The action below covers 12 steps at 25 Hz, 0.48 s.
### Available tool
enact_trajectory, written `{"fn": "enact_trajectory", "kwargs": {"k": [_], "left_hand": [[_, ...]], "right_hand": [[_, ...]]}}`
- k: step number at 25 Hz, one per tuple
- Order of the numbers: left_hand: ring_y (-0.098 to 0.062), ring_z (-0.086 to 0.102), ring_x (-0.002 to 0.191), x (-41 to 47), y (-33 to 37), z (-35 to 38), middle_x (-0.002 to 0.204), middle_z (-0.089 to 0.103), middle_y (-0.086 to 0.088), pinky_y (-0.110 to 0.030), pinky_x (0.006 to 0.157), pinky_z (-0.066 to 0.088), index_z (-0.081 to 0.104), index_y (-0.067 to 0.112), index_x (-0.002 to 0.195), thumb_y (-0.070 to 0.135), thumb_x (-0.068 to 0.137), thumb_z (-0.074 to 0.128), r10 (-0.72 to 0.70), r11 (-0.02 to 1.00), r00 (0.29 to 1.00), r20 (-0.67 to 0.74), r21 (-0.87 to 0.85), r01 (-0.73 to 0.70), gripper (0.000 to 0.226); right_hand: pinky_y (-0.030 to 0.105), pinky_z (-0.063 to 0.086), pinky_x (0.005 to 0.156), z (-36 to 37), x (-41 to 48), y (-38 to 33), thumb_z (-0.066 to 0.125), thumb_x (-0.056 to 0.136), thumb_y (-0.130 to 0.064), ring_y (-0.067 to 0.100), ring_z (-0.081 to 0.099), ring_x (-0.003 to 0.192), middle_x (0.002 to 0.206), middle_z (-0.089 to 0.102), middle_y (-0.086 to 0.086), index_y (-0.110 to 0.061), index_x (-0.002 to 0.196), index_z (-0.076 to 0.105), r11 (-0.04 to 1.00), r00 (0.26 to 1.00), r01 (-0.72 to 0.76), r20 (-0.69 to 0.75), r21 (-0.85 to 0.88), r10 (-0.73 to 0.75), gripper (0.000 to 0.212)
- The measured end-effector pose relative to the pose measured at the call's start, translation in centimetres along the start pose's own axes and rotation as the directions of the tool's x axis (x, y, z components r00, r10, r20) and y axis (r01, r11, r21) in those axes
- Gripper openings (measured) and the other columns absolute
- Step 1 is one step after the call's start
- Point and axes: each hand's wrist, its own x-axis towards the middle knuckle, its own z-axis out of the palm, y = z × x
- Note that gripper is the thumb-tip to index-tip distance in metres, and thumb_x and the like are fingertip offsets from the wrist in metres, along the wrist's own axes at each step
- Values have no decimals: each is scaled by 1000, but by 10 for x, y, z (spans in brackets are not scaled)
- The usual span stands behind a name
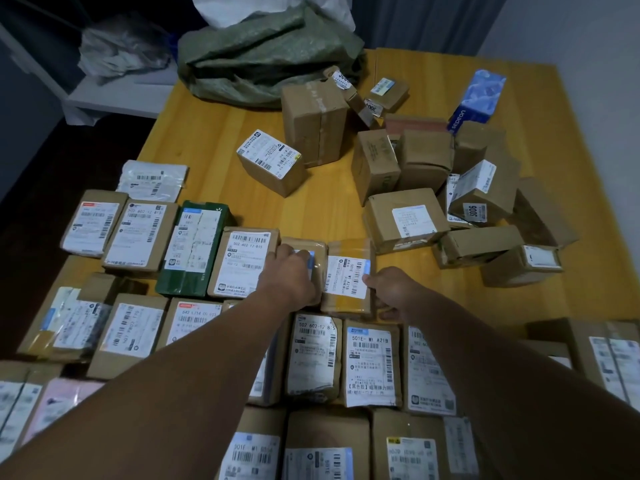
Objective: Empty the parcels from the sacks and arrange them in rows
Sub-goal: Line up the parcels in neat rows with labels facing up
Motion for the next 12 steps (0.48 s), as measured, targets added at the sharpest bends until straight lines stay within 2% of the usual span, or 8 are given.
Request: {"fn": "enact_trajectory", "kwargs": {"k": [2,4,8,10,12], "left_hand": [[-33,31,133,0,0,0,146,34,-10,-41,110,35,51,18,135,15,88,52,-3,1000,1000,-10,-5,3,47],[-32,31,133,0,0,1,145,36,-10,-42,109,36,52,18,134,15,88,52,-15,1000,1000,-21,-8,15,46],[-31,34,131,3,8,3,139,39,-10,-47,104,41,54,19,130,21,90,54,-24,999,998,-56,19,25,40],[-32,36,127,5,18,1,134,43,-10,-46,103,42,57,17,122,15,88,56,15,1000,996,-83,15,-14,34],[-32,36,126,7,31,-1,131,43,-11,-46,102,42,57,15,122,8,86,55,59,998,995,-80,-17,-60,37]], "right_hand": [[43,55,83,1,4,0,49,103,-14,30,59,93,111,64,13,-7,115,61,994,998,5,-59,-111,-12,18],[41,55,79,2,9,2,46,102,-7,29,58,90,111,61,14,-5,111,60,990,996,19,-80,-140,-30,17],[35,43,65,-3,9,2,47,101,-6,22,48,67,87,57,10,-7,94,57,987,994,46,-87,-154,-60,13],[28,38,57,-13,7,-2,50,98,-4,20,41,60,73,48,6,-11,78,51,980,990,77,-101,-184,-96,21],[24,32,52,-29,5,-5,53,97,-4,16,35,59,69,40,4,-10,72,45,957,984,101,-113,-270,-136,28]]}}
